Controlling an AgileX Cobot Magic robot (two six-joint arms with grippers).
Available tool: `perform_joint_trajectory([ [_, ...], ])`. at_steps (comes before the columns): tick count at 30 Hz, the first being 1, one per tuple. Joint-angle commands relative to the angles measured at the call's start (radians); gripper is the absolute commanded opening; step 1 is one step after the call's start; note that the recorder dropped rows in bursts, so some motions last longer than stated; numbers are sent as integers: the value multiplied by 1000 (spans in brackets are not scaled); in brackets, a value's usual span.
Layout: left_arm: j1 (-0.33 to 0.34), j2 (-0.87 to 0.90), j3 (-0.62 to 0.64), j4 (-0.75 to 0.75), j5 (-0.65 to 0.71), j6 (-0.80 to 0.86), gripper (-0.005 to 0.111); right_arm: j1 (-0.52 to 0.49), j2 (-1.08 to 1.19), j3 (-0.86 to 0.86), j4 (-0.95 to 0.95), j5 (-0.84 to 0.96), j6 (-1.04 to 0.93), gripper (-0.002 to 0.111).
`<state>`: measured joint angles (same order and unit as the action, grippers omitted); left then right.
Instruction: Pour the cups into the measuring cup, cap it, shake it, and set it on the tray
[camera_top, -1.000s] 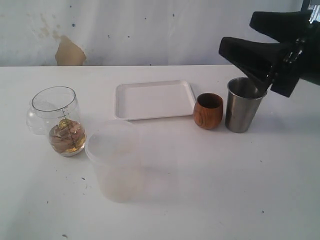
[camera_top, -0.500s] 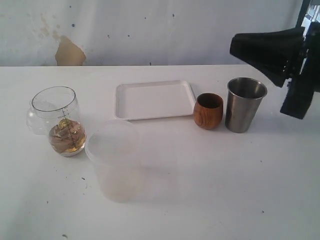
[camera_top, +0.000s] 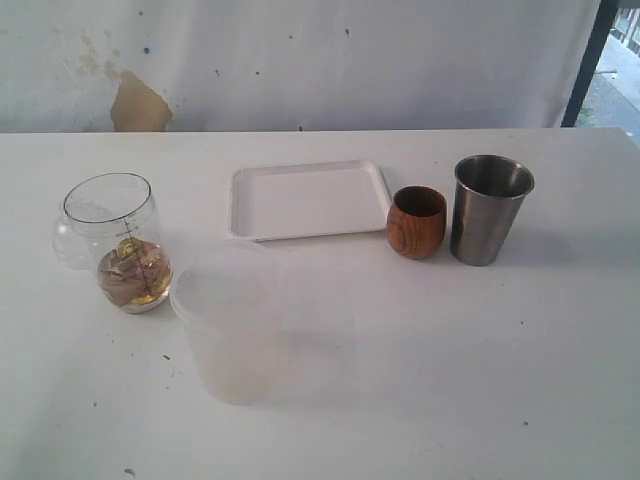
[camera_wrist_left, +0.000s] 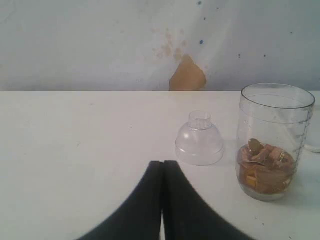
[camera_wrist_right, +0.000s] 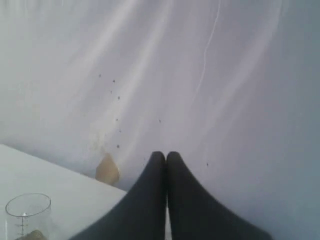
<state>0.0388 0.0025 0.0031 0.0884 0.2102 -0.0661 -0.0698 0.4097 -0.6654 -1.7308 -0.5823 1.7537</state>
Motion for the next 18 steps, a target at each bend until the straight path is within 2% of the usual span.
perform_joint_trajectory([
  [1,0,-3,-3,-2,-8,-3,0,5,-120,3,-14,-11,43,0],
  [9,0,-3,-3,-2,-8,-3,0,5,-252,3,-14,-28,45,0],
  [18,0,-3,-3,-2,-8,-3,0,17,-279,3,9,-27,45,0],
])
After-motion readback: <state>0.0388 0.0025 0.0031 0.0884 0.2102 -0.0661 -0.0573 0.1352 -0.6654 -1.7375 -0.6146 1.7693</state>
